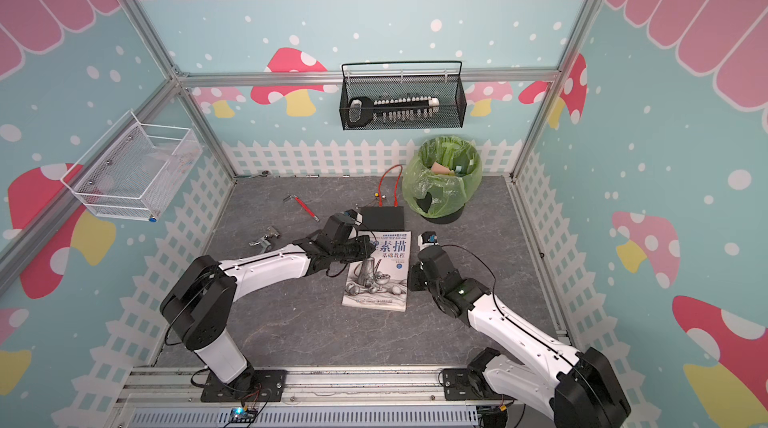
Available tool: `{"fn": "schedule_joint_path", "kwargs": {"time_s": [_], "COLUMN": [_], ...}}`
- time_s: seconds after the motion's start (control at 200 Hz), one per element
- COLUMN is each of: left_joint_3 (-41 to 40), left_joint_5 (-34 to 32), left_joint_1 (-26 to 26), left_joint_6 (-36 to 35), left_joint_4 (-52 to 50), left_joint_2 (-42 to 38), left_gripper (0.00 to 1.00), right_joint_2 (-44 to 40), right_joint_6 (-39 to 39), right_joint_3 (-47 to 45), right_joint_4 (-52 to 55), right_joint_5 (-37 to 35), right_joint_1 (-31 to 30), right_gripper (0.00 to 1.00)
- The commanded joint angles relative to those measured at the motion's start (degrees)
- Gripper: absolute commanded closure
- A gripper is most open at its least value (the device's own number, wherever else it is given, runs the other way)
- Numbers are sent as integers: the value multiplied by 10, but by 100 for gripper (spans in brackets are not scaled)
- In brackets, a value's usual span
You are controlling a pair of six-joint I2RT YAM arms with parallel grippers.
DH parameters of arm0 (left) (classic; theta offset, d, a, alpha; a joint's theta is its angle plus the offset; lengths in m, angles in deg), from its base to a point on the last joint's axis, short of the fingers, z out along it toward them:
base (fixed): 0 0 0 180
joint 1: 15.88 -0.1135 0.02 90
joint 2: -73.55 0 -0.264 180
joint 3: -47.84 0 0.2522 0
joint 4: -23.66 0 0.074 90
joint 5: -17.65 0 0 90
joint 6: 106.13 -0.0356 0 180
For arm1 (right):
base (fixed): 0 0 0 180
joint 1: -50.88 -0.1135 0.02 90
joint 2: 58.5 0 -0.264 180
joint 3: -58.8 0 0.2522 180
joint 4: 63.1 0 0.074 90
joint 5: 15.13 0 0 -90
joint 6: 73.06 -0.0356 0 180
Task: Peel off the used sticky note
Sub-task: Close the book at the center of the board.
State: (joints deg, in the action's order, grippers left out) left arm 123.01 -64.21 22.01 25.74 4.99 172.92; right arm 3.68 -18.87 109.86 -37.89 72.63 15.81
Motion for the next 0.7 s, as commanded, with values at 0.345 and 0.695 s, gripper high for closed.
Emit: {"fn": "schedule_joint_path", "kwargs": {"time_s": [0.345,0.695], "left_joint_3": [-12,-103], "left_joint_5": [-53,-37], "left_joint_1": [-25,-25], "left_joint_6": [1,26], "left_joint_4": [0,17], "left_joint_2": [77,65], "left_gripper": [100,100], "right_joint_2": [273,336], "right_joint_6": [52,-22], "right_joint_3": [55,-33], "right_joint_4": [-236,-257], "right_joint_5": [182,149], "right_joint_1": [43,54], "right_gripper": [100,100]}}
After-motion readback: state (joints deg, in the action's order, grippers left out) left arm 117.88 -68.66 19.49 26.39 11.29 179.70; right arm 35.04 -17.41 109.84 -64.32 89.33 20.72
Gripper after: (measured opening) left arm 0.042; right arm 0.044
